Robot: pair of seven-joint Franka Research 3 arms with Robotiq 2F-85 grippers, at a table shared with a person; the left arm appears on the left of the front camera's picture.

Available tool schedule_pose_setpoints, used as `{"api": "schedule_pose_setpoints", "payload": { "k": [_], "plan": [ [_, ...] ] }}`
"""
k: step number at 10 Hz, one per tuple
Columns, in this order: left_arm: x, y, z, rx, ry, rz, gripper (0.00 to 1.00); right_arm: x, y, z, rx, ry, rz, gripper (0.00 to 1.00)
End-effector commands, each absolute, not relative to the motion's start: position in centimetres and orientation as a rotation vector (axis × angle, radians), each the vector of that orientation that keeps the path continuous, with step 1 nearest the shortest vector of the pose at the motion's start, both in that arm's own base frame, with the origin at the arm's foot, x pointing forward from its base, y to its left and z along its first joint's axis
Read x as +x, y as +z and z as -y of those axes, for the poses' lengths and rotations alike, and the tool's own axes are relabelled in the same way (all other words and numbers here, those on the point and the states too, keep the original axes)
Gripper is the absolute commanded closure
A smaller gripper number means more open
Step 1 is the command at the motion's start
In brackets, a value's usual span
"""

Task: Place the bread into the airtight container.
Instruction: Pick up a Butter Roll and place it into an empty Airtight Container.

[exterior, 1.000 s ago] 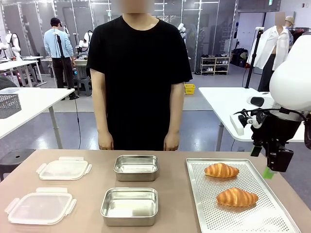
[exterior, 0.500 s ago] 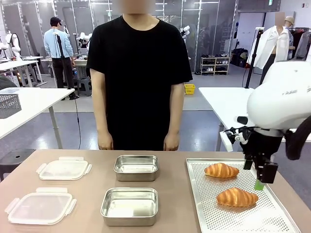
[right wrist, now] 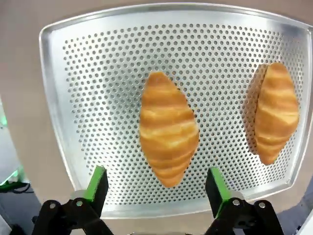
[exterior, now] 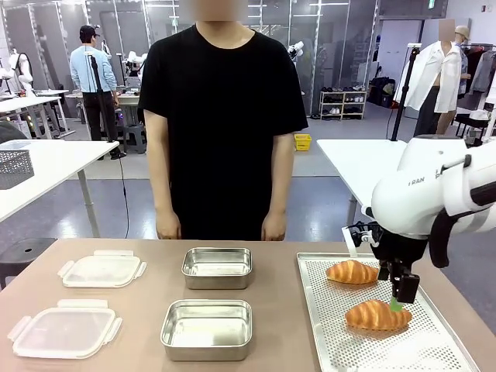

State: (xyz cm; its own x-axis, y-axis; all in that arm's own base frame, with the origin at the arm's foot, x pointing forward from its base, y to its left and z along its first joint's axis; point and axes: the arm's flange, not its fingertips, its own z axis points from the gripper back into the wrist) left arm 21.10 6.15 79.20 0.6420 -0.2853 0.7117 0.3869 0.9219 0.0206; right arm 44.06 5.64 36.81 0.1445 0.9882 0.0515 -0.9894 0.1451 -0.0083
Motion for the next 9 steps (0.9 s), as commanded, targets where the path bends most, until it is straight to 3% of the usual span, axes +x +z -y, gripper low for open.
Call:
{"api": "schedule_pose_setpoints", "payload": {
  "k": [1, 9],
  "plan": [
    [21.2, 79.5, -6.1, -0.135, -0.386, 0.786, 0.00, 45.1, 35.3, -6.1, 0.060, 1.433, 0.081, 0.00],
    [21.2, 79.5, -6.1, -0.135, -0.386, 0.786, 0.00, 47.2, 30.3, -6.0, 0.092, 1.448, 0.018, 0.00]
  ]
}}
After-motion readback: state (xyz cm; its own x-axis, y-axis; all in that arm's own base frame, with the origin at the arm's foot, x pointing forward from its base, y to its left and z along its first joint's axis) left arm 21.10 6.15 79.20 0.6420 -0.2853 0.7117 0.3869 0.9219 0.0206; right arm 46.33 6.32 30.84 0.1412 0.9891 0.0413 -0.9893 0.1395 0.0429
